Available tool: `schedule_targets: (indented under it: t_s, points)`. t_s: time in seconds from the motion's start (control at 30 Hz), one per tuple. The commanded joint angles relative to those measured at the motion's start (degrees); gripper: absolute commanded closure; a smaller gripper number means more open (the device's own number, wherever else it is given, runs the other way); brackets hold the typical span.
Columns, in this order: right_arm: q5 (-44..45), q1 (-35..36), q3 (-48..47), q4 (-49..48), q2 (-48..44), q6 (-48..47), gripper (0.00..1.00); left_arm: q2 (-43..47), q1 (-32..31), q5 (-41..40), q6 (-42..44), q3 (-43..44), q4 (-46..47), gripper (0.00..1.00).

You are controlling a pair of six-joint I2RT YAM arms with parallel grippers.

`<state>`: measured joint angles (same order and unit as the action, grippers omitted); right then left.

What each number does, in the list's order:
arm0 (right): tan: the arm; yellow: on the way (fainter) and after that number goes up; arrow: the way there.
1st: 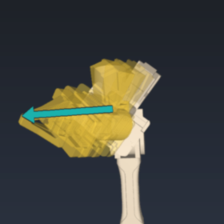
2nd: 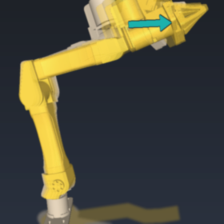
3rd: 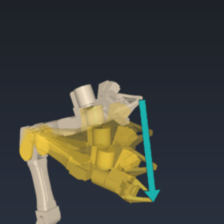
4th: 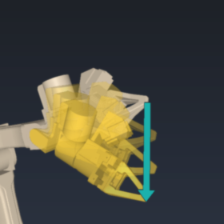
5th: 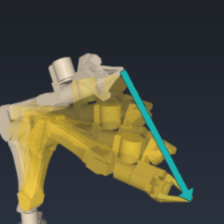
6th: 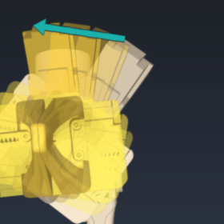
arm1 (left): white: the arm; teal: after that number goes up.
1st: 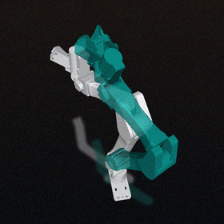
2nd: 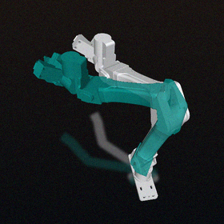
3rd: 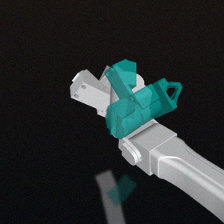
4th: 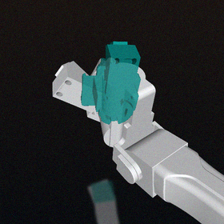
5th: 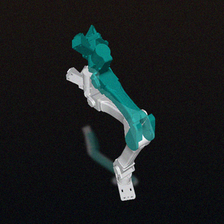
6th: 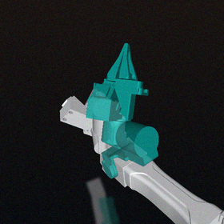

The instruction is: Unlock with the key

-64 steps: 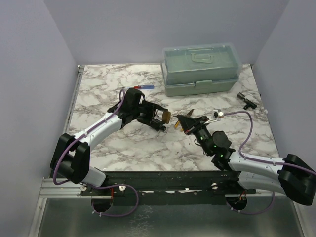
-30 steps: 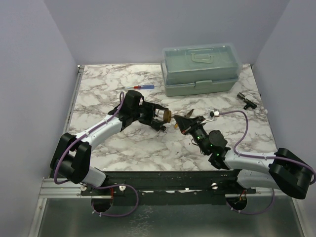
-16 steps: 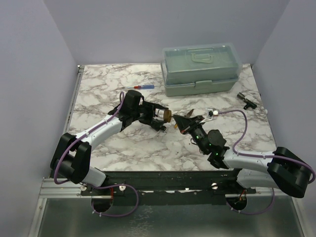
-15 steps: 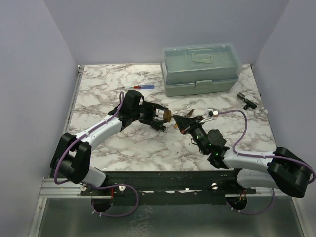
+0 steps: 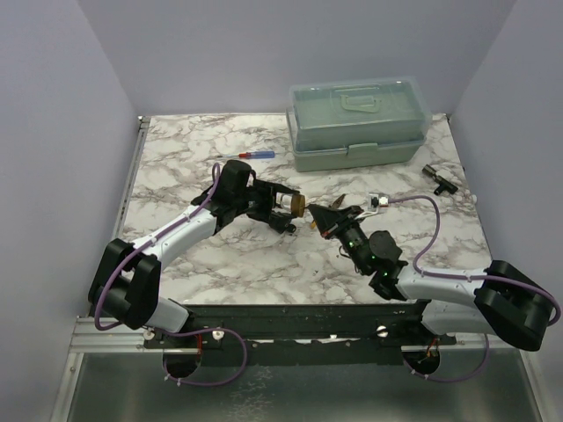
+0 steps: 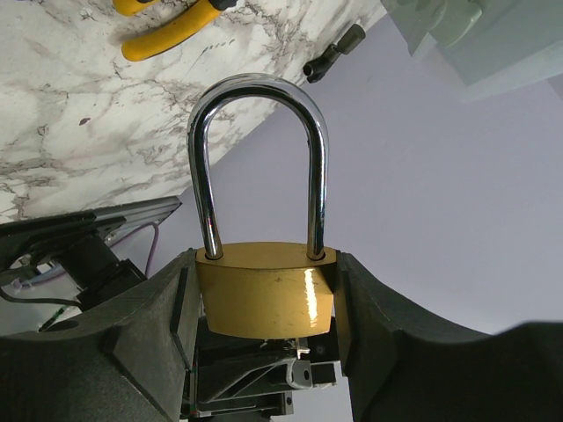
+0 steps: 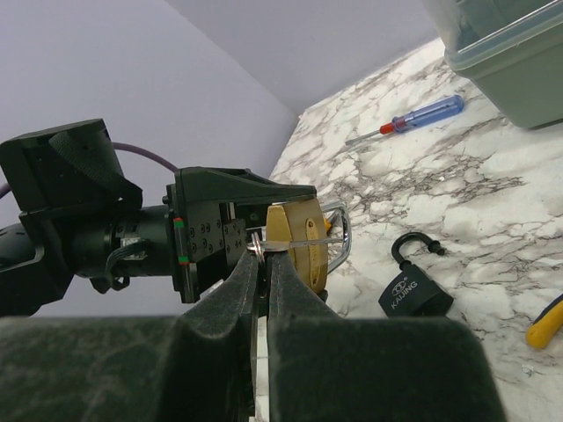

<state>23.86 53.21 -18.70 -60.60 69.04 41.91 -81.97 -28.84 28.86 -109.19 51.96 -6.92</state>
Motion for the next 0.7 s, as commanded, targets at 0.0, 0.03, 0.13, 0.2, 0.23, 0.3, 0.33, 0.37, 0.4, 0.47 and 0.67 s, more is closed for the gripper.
schedule_targets:
  t_s: [0.0, 0.03, 0.13, 0.2, 0.23, 0.3, 0.33, 0.37, 0.4, 0.47, 0.67]
  points:
    - [2.42, 0.37, -1.77, -0.85, 1.29, -1.89, 1.00, 2.97, -0.16, 1.77, -1.12, 0.08, 3.93, 1.00]
    - [2.51, 0.38, -1.90, -1.03, 1.47, -2.18, 1.00, 2.97, -0.19, 1.74, -1.12, 0.02, 3.95, 1.00]
    - [2.15, 0.35, -2.44, -2.00, 2.48, -2.68, 1.00, 3.02, -0.25, 1.72, -1.12, 0.03, 3.93, 1.00]
    - [1.49, 0.37, -2.86, -2.51, 3.14, -2.83, 1.00, 2.90, -0.34, 1.64, -1.12, 0.09, 3.93, 1.00]
    - [1.42, 0.33, -2.96, -2.77, 3.51, -2.76, 1.00, 2.89, -0.47, 1.64, -1.12, 0.07, 3.95, 1.00]
    - [1.31, 0.38, -3.01, -3.38, 4.11, -2.48, 1.00, 2.74, -0.60, 1.56, -1.26, 0.15, 3.93, 1.00]
    - [1.28, 0.34, -3.08, -3.57, 4.35, -2.40, 1.00, 2.70, -0.72, 1.43, -1.33, 0.15, 3.93, 1.00]
    - [1.28, 0.35, -3.16, -3.76, 4.51, -2.49, 1.00, 2.71, -0.84, 1.34, -1.34, 0.24, 3.93, 1.00]
    - [1.47, 0.37, -3.30, -3.74, 4.60, -2.64, 1.00, 2.70, -0.86, 1.25, -1.53, 0.28, 3.93, 1.00]
    - [1.59, 0.39, -3.43, -4.36, 4.82, -3.40, 1.00, 2.72, -1.07, 0.80, -1.71, 0.31, 4.01, 1.00]
    - [1.18, 0.40, -4.42, -4.99, 6.63, -6.77, 1.00, 2.87, -1.22, -0.36, -3.60, 0.41, 4.12, 1.00]
